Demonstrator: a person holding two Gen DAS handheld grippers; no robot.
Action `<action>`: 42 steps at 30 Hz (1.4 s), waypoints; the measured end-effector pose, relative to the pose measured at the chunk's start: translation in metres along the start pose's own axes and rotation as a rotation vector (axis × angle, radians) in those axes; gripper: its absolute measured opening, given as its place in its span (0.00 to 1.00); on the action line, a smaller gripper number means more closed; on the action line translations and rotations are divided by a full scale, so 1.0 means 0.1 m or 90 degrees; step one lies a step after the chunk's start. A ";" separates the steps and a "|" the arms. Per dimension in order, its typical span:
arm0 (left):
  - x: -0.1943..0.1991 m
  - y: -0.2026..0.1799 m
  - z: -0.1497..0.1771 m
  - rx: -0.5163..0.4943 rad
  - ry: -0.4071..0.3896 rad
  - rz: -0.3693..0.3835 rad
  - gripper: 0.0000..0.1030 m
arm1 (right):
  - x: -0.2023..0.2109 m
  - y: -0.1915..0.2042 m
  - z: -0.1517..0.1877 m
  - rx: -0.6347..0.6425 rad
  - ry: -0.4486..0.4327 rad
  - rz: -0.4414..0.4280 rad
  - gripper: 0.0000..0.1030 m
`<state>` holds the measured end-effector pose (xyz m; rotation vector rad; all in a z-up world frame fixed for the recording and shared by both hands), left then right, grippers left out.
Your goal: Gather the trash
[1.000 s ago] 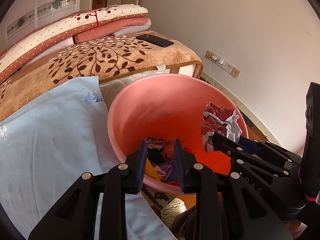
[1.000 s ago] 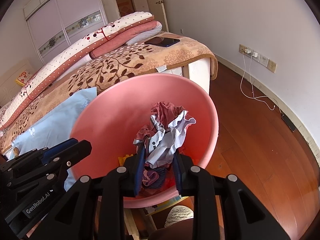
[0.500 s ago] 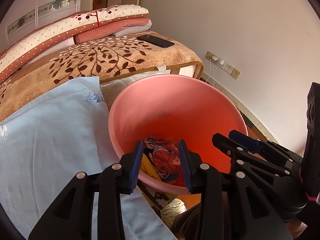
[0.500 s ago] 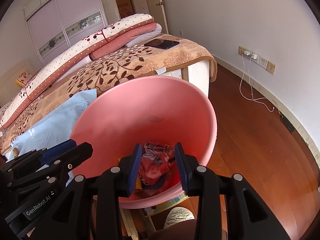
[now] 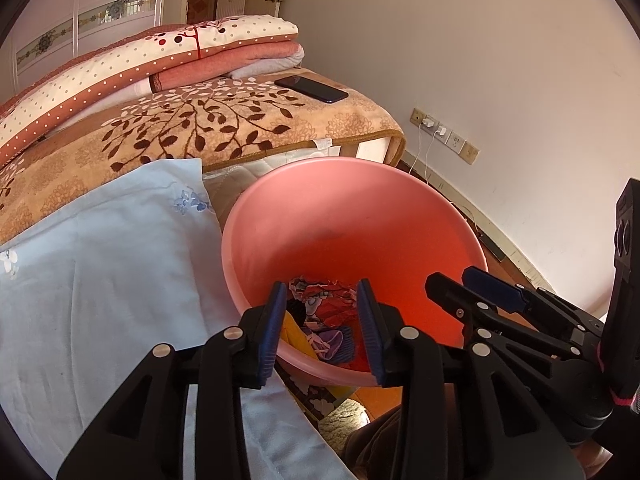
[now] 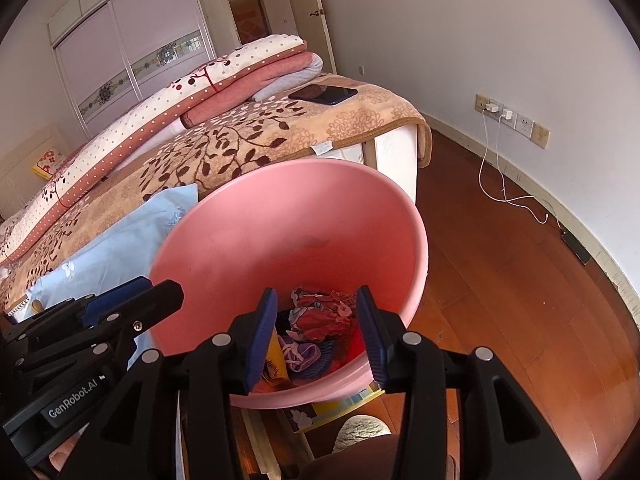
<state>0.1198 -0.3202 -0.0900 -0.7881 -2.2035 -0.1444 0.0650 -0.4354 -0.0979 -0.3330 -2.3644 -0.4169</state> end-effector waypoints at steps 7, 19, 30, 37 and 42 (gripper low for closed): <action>0.10 0.03 -0.01 0.004 -0.013 -0.024 0.36 | 0.15 0.08 0.00 0.005 -0.017 -0.010 0.46; 0.44 0.06 -0.04 0.002 -0.064 -0.047 0.36 | 0.48 0.21 0.00 0.014 -0.060 -0.010 0.57; 0.74 0.04 -0.04 -0.007 -0.114 -0.055 0.36 | 0.80 0.30 -0.01 0.035 -0.123 0.025 0.63; 0.90 0.02 -0.05 -0.017 -0.145 -0.057 0.36 | 0.90 0.33 -0.02 0.040 -0.141 0.041 0.64; 0.99 0.02 -0.04 -0.024 -0.163 -0.060 0.36 | 0.96 0.35 -0.02 0.038 -0.151 0.046 0.64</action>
Point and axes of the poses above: each gripper's, at about its wrist camera, not at the fingertips, and x roughly against the way its jaws point, y to its left, z to its underside, the point moved 7 cm from there along -x, roughly the way its jaws point
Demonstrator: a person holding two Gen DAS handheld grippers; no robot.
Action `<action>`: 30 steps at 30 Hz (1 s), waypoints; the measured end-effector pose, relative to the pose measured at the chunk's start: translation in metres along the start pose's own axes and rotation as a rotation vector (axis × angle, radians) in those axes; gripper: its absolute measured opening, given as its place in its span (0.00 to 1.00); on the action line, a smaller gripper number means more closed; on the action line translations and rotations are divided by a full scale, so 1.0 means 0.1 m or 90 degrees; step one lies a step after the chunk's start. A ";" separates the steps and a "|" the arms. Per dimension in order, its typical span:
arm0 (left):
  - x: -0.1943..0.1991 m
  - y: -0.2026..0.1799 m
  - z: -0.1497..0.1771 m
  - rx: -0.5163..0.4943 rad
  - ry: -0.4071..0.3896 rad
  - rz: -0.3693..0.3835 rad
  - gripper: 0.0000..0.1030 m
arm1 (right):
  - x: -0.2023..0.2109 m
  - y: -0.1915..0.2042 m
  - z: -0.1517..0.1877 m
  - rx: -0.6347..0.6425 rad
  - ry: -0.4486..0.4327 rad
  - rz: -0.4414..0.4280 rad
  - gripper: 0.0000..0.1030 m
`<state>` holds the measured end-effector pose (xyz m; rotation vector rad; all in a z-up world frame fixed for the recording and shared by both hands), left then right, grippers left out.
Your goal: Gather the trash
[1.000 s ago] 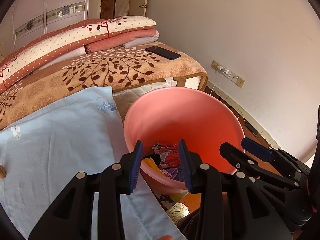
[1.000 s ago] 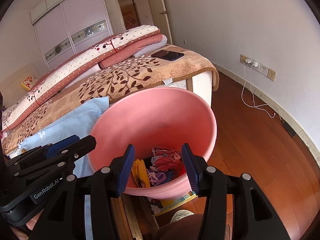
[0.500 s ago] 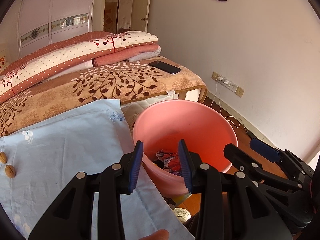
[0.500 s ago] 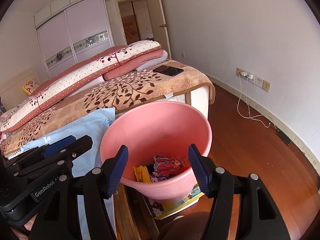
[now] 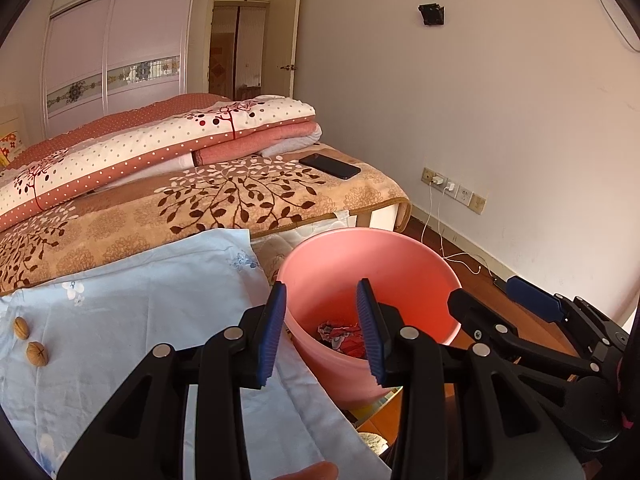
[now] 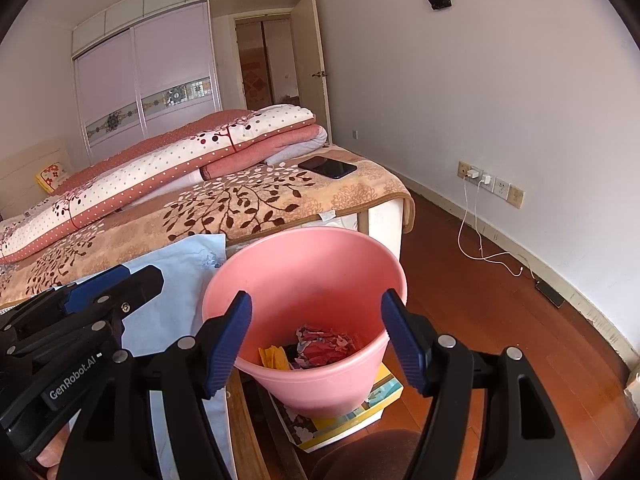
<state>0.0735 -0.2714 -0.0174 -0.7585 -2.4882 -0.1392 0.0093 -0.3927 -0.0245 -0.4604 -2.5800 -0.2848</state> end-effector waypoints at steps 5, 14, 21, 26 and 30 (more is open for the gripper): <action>0.05 0.04 -0.01 0.003 -0.008 0.000 0.36 | 0.03 0.04 0.00 0.001 -0.004 0.001 0.64; 0.10 0.14 -0.01 0.012 -0.018 -0.005 0.36 | 0.08 0.12 -0.02 0.007 -0.018 0.000 0.65; 0.11 0.19 -0.01 0.012 -0.025 -0.006 0.36 | 0.07 0.16 -0.03 0.011 -0.022 0.001 0.65; 0.10 0.21 0.00 0.010 -0.026 -0.009 0.36 | 0.08 0.18 -0.03 0.011 -0.023 0.001 0.65; 0.08 0.22 0.01 0.014 -0.023 -0.008 0.36 | 0.07 0.21 -0.02 0.013 -0.020 0.000 0.65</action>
Point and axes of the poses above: each gripper's, at about its wrist camera, not at the fingertips, and x roughly against the way its jaws point, y to its left, z to its underside, the point moved 7 cm from there along -x, roughly the way its jaws point
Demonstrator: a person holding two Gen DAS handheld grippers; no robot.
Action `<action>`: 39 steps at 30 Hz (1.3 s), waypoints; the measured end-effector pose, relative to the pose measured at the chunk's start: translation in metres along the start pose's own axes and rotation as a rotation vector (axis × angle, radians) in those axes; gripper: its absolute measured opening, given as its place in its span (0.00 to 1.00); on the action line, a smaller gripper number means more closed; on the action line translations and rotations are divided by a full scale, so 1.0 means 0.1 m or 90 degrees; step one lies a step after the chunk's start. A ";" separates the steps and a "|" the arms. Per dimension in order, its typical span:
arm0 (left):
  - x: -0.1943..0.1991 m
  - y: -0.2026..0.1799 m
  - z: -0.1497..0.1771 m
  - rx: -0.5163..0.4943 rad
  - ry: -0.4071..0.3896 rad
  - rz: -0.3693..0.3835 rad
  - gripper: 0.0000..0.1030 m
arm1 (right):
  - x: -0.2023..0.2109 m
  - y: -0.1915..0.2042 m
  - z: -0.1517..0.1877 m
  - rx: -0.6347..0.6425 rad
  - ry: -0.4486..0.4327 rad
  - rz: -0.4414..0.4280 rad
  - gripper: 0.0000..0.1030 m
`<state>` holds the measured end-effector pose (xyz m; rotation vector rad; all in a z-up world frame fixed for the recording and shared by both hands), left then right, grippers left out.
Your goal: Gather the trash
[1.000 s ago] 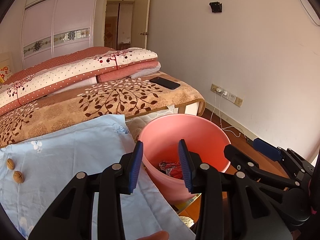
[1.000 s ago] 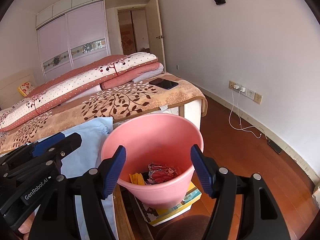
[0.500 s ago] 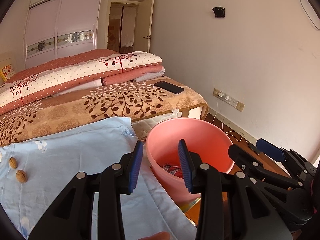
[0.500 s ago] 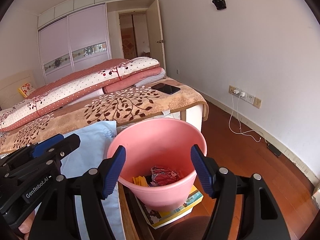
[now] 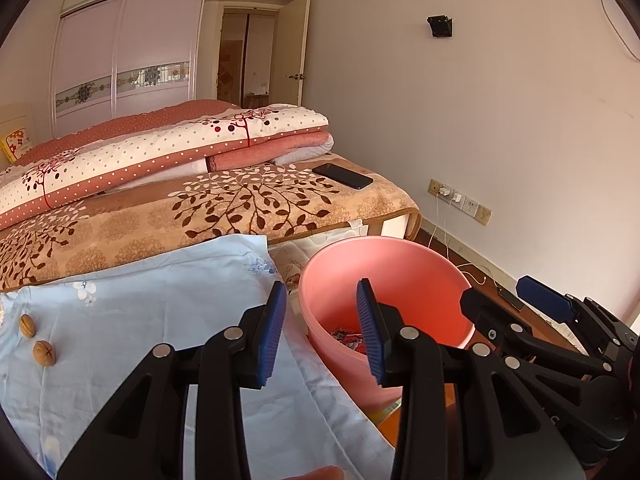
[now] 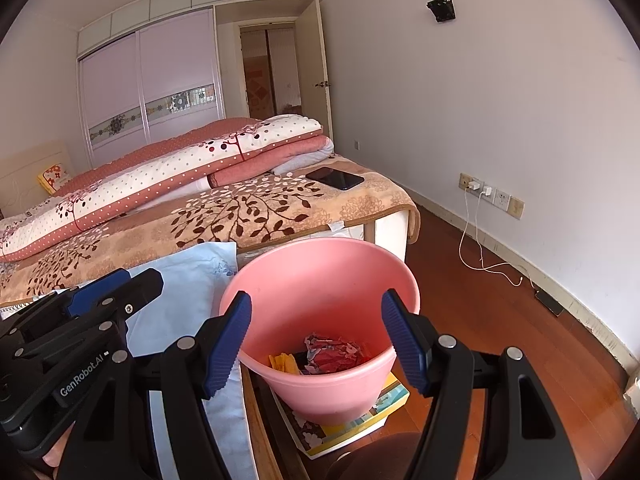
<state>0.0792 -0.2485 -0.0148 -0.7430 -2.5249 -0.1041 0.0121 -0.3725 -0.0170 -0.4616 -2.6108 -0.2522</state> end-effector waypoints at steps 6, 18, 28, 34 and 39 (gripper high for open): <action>-0.02 0.00 0.03 -0.001 0.004 0.003 0.36 | -0.05 0.02 0.03 -0.001 0.008 0.000 0.65; -0.06 -0.01 0.07 -0.003 0.015 0.003 0.36 | -0.11 0.01 0.05 -0.005 0.015 0.001 0.65; -0.08 -0.01 0.10 -0.004 0.019 0.003 0.36 | -0.13 0.00 0.06 -0.006 0.019 0.002 0.65; -0.08 -0.01 0.10 -0.005 0.019 0.003 0.36 | -0.15 0.00 0.08 -0.011 0.023 0.002 0.65; -0.08 -0.02 0.11 -0.006 0.019 0.003 0.36 | -0.15 0.00 0.08 -0.011 0.022 0.002 0.65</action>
Point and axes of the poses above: each gripper's, at about its wrist camera, not at the fingertips, and x roughly against the way its jaws point, y to its left, z to its underside, the point moved 7 cm from there along -x, roughly the way its jaws point
